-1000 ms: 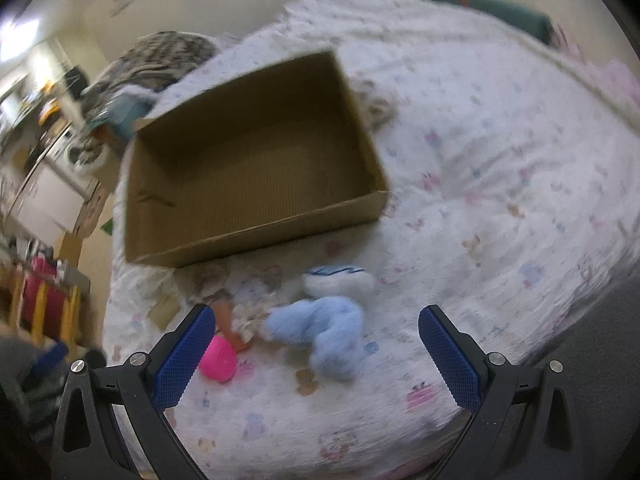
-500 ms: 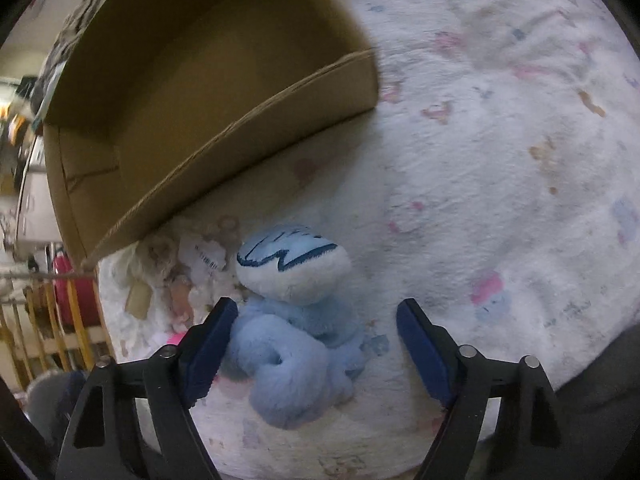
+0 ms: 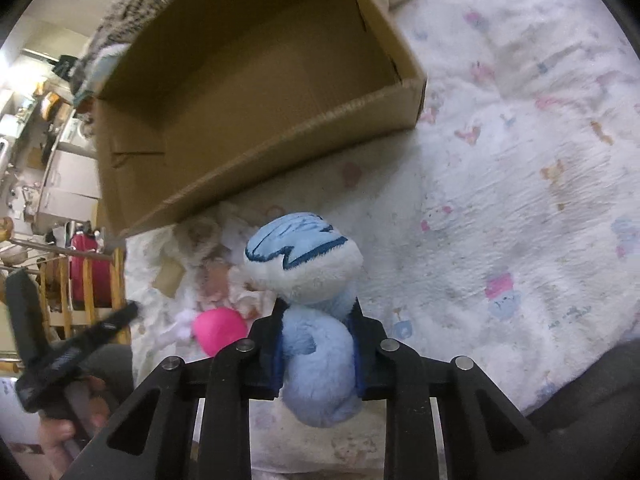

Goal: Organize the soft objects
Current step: 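Grasp the blue plush toy with the right tool while the left grasps the white bunny, then carry the blue plush and white bunny over the box with both tools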

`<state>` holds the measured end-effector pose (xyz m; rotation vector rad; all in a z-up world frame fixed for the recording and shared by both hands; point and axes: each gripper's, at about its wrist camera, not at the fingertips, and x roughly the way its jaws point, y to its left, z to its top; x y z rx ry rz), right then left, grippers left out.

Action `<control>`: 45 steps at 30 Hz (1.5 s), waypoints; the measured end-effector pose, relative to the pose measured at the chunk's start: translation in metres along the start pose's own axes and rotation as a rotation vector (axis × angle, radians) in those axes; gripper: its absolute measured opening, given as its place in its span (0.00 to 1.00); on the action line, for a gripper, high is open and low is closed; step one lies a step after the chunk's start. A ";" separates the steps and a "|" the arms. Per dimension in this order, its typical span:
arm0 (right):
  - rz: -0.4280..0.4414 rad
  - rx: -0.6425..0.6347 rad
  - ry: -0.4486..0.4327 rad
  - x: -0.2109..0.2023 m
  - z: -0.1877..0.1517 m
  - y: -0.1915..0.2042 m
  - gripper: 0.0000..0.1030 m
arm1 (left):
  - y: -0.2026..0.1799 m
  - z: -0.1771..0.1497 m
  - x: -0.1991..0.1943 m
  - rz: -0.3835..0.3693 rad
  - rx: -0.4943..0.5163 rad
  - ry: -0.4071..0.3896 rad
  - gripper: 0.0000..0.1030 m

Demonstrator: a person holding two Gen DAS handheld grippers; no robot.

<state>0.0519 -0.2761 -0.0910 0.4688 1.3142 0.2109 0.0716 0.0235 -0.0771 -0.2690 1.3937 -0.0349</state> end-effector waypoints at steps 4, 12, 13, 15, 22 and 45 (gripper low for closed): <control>0.035 -0.022 -0.061 -0.024 0.000 -0.003 0.26 | -0.015 -0.006 0.018 -0.035 0.049 0.044 0.64; 0.030 -0.023 -0.078 -0.025 0.002 0.001 0.26 | -0.025 -0.008 0.037 -0.062 0.047 0.061 0.24; 0.030 -0.022 -0.077 -0.024 0.003 0.000 0.26 | -0.024 -0.008 0.033 -0.068 0.040 0.042 0.24; 0.034 -0.020 -0.077 -0.020 0.003 0.002 0.26 | -0.022 -0.009 0.021 -0.049 0.044 -0.007 0.22; 0.025 -0.053 -0.089 -0.023 -0.002 0.006 0.26 | -0.015 -0.020 0.004 -0.026 0.046 -0.054 0.22; 0.082 -0.238 -0.243 -0.060 -0.003 0.046 0.26 | -0.028 -0.009 -0.068 0.023 0.067 -0.339 0.22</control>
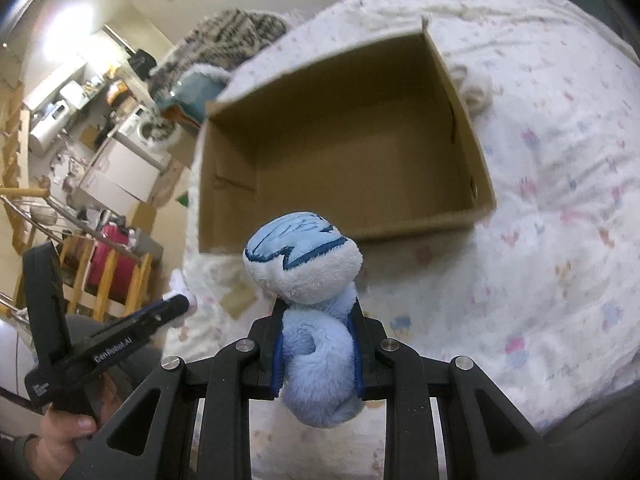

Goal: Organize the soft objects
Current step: 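Carry the blue plush and white bunny over the box with both tools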

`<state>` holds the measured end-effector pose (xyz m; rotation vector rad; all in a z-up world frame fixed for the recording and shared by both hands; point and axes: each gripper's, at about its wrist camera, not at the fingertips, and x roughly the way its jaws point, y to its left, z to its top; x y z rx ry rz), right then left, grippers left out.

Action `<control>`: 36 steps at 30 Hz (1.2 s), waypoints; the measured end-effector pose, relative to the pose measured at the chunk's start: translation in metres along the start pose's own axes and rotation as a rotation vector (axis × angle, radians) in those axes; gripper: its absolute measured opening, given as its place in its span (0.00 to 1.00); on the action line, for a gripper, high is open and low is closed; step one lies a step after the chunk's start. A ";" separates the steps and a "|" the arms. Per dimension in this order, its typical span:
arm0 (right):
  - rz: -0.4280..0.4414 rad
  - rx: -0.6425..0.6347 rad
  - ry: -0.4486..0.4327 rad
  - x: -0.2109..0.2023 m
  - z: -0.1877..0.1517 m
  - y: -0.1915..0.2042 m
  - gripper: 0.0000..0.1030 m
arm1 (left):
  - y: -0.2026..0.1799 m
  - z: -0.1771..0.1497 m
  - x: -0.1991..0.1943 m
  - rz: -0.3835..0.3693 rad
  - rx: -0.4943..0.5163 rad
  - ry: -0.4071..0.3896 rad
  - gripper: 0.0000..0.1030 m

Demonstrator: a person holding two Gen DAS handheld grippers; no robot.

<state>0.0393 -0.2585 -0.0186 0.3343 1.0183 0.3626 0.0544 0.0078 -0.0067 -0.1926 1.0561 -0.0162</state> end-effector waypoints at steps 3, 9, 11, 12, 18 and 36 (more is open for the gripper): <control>0.014 0.001 -0.049 -0.008 0.017 0.003 0.26 | -0.010 0.021 -0.010 -0.014 0.027 -0.049 0.22; 0.003 -0.004 -0.101 -0.009 0.052 0.000 0.26 | -0.031 0.061 -0.010 -0.017 0.086 -0.113 0.22; -0.022 -0.007 -0.107 -0.003 0.065 -0.003 0.26 | -0.038 0.072 -0.002 -0.014 0.102 -0.113 0.22; -0.027 -0.011 -0.112 -0.001 0.070 -0.003 0.26 | -0.041 0.076 0.002 -0.012 0.110 -0.112 0.22; -0.074 -0.003 -0.108 0.023 0.081 -0.015 0.26 | -0.062 0.086 0.032 0.015 0.177 -0.125 0.22; -0.210 -0.046 0.023 0.077 0.062 -0.025 0.26 | -0.057 0.066 0.086 0.009 0.182 -0.064 0.23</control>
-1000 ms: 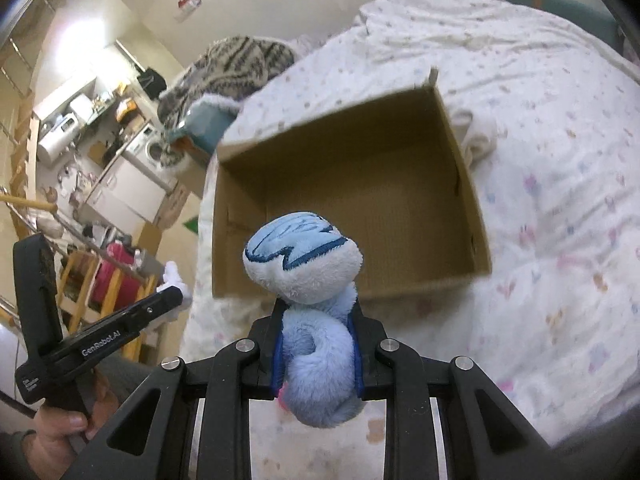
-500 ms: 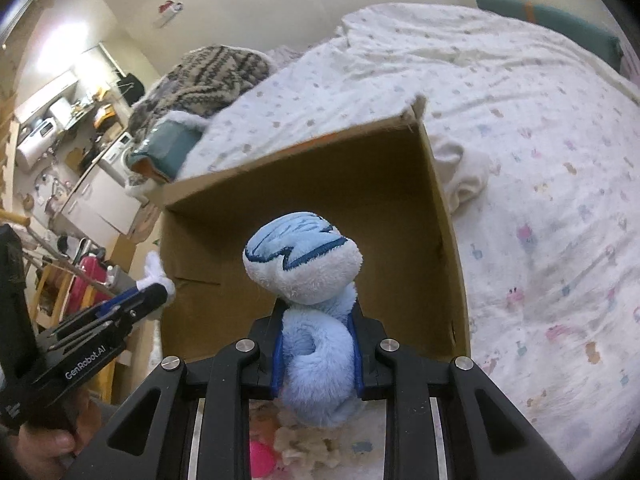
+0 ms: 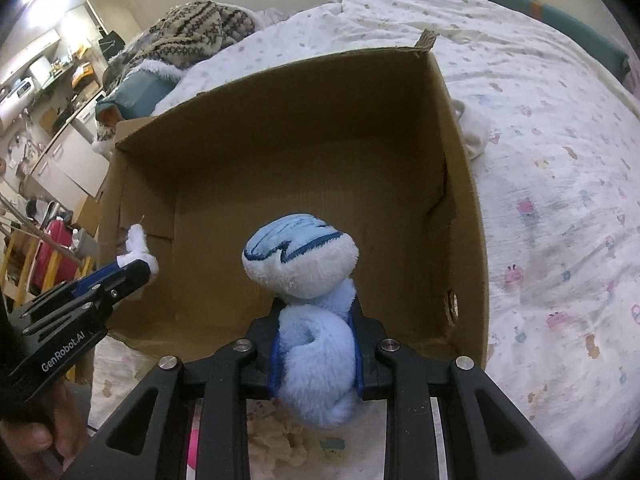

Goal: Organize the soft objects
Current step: 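Carry the blue plush and white bunny over the box with both tools, then open both tools to drop the plush and bunny into the box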

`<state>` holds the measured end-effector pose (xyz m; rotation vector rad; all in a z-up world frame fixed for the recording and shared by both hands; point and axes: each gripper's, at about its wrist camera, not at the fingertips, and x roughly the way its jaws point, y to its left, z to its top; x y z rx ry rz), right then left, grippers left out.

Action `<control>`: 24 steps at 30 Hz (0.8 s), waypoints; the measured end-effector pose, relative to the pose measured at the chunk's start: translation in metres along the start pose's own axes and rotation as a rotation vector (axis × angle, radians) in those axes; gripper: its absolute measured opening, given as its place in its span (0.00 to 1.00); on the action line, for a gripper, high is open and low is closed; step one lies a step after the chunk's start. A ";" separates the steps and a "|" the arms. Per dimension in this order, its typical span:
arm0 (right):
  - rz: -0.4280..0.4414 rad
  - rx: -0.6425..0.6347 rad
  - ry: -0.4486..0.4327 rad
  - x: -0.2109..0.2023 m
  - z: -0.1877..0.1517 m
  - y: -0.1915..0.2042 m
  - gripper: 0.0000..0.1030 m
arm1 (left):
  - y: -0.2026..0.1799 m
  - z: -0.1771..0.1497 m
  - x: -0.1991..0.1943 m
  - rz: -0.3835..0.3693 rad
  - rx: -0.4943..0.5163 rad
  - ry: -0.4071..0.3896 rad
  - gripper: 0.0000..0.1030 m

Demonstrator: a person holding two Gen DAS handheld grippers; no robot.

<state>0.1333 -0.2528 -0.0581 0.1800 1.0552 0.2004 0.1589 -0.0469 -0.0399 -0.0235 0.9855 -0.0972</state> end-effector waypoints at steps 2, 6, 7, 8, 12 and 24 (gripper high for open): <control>-0.002 0.000 0.007 0.003 0.000 0.000 0.26 | -0.001 -0.001 0.001 -0.003 -0.002 0.002 0.23; 0.000 0.004 0.014 0.004 -0.001 0.000 0.27 | -0.003 -0.001 0.001 -0.001 0.011 -0.005 0.23; 0.001 0.006 0.013 0.004 -0.001 -0.001 0.27 | -0.004 -0.001 0.002 0.001 0.015 -0.006 0.23; 0.003 0.007 0.013 0.003 0.000 -0.001 0.27 | -0.004 -0.002 0.001 0.002 0.016 -0.006 0.23; 0.004 0.004 0.015 0.003 0.000 -0.001 0.27 | -0.005 -0.002 0.002 0.007 0.017 -0.003 0.24; 0.055 0.052 0.002 -0.001 0.002 -0.007 0.40 | -0.004 -0.004 0.003 0.019 0.016 -0.006 0.28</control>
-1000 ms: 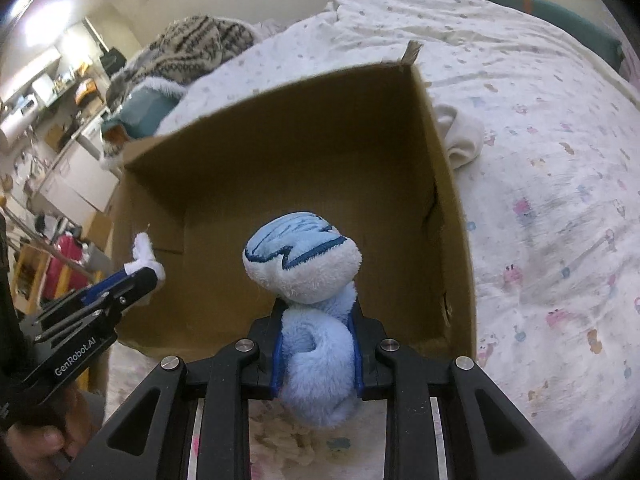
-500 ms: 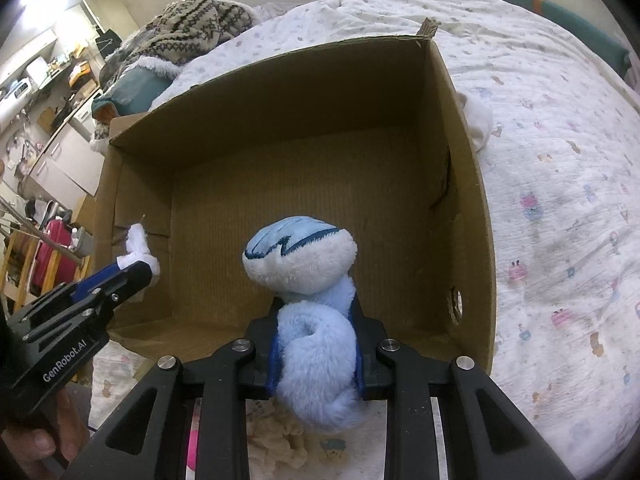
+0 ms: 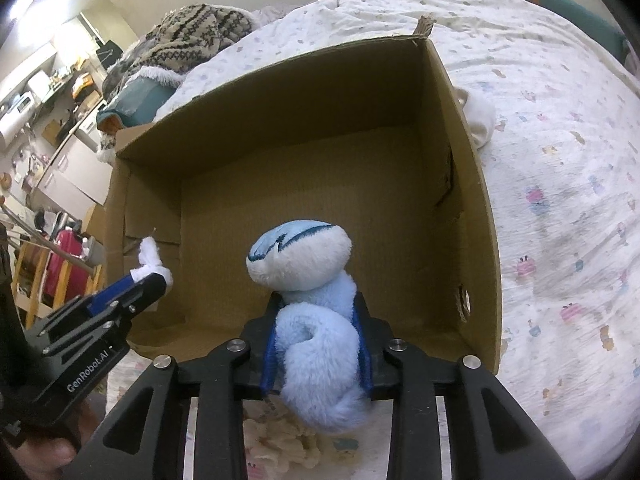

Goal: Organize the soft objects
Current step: 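Open both tools to drop the plush and bunny into the box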

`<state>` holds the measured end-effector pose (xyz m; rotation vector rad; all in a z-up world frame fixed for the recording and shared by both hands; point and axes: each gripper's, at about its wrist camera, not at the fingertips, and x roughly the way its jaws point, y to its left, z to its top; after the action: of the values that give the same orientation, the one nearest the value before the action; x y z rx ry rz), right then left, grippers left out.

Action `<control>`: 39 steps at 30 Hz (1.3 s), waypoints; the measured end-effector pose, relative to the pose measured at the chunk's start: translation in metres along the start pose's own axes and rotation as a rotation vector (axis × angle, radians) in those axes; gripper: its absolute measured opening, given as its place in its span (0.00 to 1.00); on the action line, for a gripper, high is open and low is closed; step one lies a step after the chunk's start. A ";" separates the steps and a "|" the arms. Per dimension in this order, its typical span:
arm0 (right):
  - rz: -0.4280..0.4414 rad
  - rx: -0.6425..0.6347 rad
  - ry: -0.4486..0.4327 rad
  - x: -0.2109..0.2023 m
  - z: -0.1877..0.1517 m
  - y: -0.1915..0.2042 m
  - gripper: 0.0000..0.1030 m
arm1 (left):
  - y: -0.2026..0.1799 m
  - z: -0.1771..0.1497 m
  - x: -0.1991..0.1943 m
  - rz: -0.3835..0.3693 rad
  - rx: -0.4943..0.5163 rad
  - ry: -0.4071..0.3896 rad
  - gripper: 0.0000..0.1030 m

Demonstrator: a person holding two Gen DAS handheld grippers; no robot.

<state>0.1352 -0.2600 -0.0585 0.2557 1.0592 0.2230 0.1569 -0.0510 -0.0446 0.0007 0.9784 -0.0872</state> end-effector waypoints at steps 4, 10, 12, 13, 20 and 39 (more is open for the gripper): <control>-0.037 -0.006 -0.054 -0.007 0.000 0.000 0.64 | -0.001 0.000 0.000 -0.020 -0.006 0.014 0.36; -0.096 -0.053 -0.073 -0.010 0.001 0.008 0.65 | -0.007 0.000 -0.008 -0.035 0.005 -0.019 0.69; -0.099 -0.068 -0.074 -0.011 0.002 0.011 0.65 | -0.009 0.001 -0.008 -0.021 0.017 -0.023 0.69; -0.090 -0.068 -0.073 -0.011 0.003 0.011 0.65 | -0.009 0.001 -0.009 -0.015 0.020 -0.026 0.69; -0.082 -0.070 -0.097 -0.020 0.004 0.010 0.65 | -0.002 0.004 -0.017 -0.006 -0.008 -0.057 0.69; -0.052 -0.011 -0.102 -0.055 -0.016 0.004 0.65 | 0.016 -0.011 -0.061 0.038 -0.019 -0.082 0.69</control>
<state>0.0950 -0.2711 -0.0195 0.2271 0.9623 0.1674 0.1152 -0.0301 -0.0014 -0.0018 0.8973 -0.0427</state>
